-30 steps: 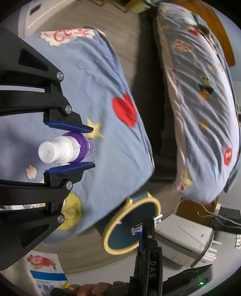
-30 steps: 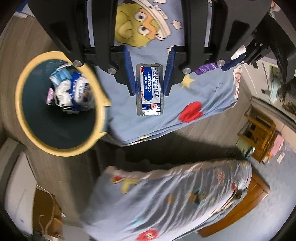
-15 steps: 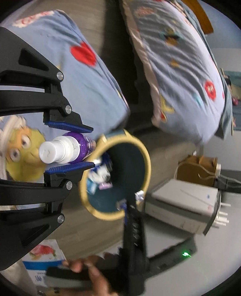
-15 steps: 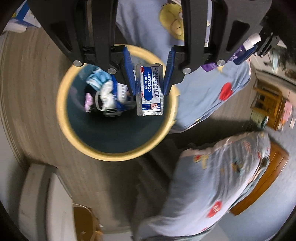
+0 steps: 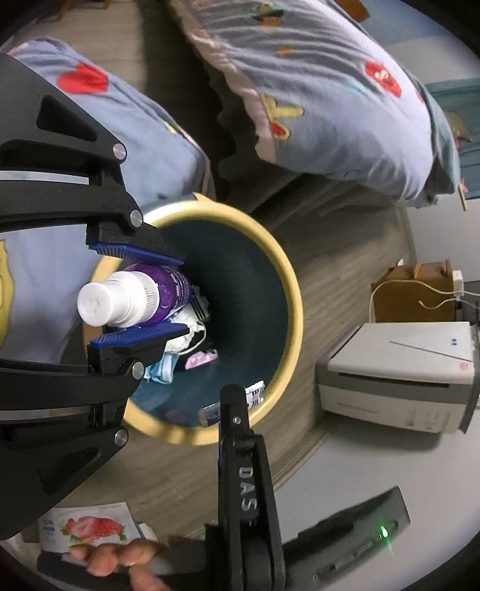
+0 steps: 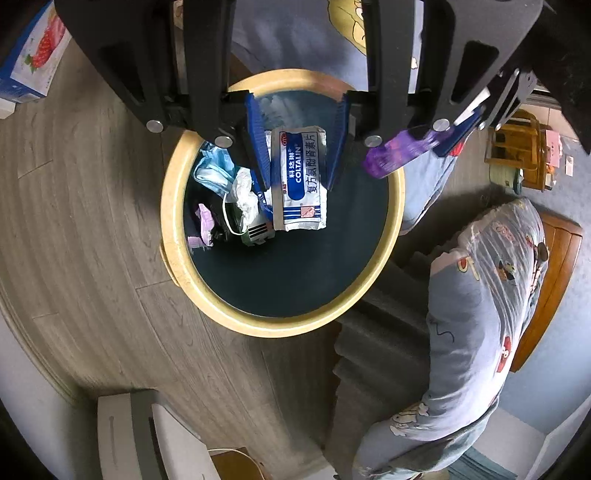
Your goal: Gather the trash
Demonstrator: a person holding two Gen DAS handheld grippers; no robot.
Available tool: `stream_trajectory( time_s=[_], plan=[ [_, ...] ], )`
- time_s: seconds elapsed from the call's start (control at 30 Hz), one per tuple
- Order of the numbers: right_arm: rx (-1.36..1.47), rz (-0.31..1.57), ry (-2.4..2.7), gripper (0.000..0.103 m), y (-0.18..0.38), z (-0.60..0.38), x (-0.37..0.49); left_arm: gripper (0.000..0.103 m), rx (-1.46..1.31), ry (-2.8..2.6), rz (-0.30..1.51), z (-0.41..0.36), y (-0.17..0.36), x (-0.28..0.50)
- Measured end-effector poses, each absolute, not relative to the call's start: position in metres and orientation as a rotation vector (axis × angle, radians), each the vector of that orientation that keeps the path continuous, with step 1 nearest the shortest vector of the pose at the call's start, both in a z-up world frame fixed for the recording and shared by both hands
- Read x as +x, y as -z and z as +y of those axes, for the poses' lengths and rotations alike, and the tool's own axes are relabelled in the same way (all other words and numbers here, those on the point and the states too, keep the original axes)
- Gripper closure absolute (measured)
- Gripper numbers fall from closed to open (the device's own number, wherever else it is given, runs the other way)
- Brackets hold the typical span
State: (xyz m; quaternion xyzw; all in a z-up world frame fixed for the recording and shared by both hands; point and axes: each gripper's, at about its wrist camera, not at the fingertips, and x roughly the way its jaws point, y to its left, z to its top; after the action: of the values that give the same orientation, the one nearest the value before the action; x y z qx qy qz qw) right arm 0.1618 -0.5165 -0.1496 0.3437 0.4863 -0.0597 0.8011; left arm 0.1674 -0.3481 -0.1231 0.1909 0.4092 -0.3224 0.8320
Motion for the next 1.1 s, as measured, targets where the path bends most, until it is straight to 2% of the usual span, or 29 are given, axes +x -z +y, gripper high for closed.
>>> stream_trajectory(
  time_s=[0.1, 0.2, 0.27, 0.33, 0.57, 0.7, 0.77, 0.83, 0.9, 1.03, 1.1],
  plan=[
    [0.749, 1.045, 0.133, 0.072, 0.155, -0.519, 0.164, 0.069, 0.371, 0.683, 0.914, -0.35, 0.136, 0.177],
    [0.746, 1.056, 0.122, 0.071, 0.158, -0.517, 0.167, 0.055, 0.336, 0.662, 0.92, -0.344, 0.141, 0.183],
    [0.729, 1.061, 0.121, 0.059, 0.158, -0.515, 0.169, 0.049, 0.328, 0.654, 0.917, -0.34, 0.141, 0.183],
    [0.726, 1.059, 0.13, 0.056, 0.157, -0.515, 0.17, 0.047, 0.326, 0.651, 0.919, -0.335, 0.143, 0.183],
    [0.71, 1.067, 0.143, 0.056, 0.153, -0.511, 0.172, 0.047, 0.314, 0.638, 0.923, -0.314, 0.136, 0.173],
    [0.644, 1.05, 0.136, 0.056, 0.136, -0.505, 0.162, 0.038, 0.288, 0.625, 0.909, -0.296, 0.116, 0.153],
    [0.597, 1.039, 0.14, 0.045, 0.124, -0.501, 0.153, 0.031, 0.269, 0.624, 0.889, -0.285, 0.104, 0.143],
    [0.548, 1.015, 0.151, 0.038, 0.106, -0.498, 0.14, 0.017, 0.265, 0.607, 0.865, -0.276, 0.09, 0.131],
    [0.515, 0.983, 0.157, 0.027, 0.091, -0.494, 0.126, 0.008, 0.247, 0.584, 0.829, -0.265, 0.072, 0.118],
    [0.412, 0.93, 0.165, 0.006, 0.062, -0.481, 0.093, 0.005, 0.232, 0.535, 0.788, -0.255, 0.047, 0.099],
    [0.355, 0.897, 0.178, 0.006, 0.049, -0.474, 0.073, 0.005, 0.224, 0.523, 0.787, -0.25, 0.039, 0.089]
  ],
)
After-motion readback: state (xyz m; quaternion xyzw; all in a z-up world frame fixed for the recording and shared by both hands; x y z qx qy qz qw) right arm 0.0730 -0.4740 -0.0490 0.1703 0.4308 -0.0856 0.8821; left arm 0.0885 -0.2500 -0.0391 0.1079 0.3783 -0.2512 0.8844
